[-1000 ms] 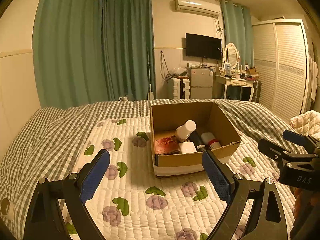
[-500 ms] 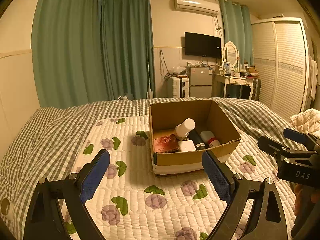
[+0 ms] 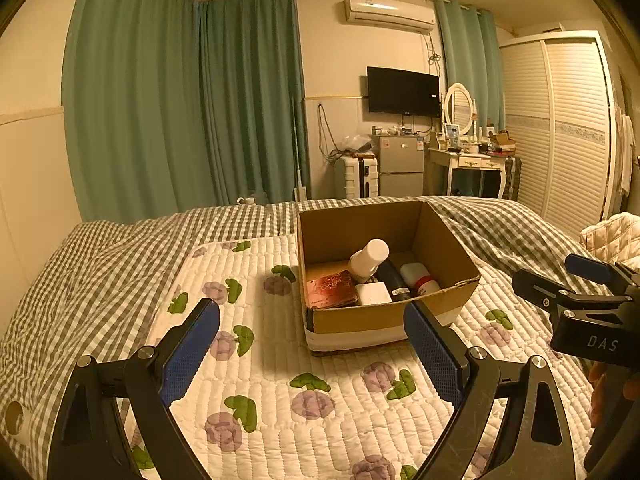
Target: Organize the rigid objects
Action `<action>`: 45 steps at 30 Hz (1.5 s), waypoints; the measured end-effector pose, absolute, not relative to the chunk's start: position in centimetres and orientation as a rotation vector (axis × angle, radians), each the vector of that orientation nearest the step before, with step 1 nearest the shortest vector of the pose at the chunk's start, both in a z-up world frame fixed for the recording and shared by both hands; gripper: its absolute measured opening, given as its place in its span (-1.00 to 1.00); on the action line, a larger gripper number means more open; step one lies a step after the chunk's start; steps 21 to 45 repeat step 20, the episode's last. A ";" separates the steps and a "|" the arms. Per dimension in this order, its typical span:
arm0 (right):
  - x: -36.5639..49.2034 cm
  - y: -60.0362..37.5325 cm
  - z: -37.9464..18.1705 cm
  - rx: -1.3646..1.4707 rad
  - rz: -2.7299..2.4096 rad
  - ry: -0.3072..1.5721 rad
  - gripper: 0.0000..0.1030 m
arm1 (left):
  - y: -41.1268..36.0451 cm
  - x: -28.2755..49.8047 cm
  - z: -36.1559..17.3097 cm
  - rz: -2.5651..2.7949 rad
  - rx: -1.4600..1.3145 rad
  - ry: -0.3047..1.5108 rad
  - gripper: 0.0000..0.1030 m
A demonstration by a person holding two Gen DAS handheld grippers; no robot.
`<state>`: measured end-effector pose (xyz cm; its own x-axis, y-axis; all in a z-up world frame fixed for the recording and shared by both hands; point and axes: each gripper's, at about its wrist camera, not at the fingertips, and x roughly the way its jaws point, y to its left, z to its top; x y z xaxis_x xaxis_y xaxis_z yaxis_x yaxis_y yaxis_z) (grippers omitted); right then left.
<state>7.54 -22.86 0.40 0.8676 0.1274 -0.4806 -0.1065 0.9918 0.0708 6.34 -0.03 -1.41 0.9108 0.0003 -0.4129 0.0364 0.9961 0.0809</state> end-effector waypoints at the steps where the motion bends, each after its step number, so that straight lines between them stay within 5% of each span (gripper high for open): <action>1: 7.5 -22.9 0.4 0.042 0.121 0.506 1.00 | 0.0 6.4 -1.4 -0.018 0.089 0.427 0.85; 45: 7.8 -22.5 -0.1 0.048 0.108 0.519 1.00 | -0.1 6.4 -1.6 -0.011 0.092 0.428 0.85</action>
